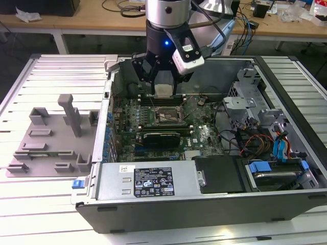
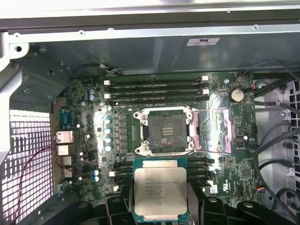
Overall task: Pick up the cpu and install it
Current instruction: 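Pick up the cpu and move it towards the insertion slot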
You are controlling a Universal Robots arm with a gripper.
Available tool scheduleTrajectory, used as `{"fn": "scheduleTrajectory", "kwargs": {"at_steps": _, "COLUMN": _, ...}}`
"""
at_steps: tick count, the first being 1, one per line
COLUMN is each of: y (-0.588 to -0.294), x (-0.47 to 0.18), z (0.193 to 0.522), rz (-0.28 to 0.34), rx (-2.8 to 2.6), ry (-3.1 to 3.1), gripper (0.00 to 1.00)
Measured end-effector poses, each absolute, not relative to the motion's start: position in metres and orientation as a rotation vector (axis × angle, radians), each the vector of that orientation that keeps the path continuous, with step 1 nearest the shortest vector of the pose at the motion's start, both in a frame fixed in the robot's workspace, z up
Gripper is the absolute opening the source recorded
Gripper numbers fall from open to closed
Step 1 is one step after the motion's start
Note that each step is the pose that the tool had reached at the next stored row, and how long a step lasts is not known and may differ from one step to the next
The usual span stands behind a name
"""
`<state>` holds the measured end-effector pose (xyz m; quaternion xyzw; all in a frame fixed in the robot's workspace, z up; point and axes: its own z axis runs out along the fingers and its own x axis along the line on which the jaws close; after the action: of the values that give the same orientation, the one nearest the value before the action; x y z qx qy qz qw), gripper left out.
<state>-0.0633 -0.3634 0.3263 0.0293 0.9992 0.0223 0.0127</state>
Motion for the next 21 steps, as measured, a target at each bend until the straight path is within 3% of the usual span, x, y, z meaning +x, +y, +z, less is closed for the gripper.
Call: {"fn": "scheduleTrajectory", "kwargs": {"at_steps": 21, "y": -0.345, "x": -0.043, "z": 0.296, "rz": 0.07, "rx": 0.043, "ry": 3.116, "gripper": 0.55}}
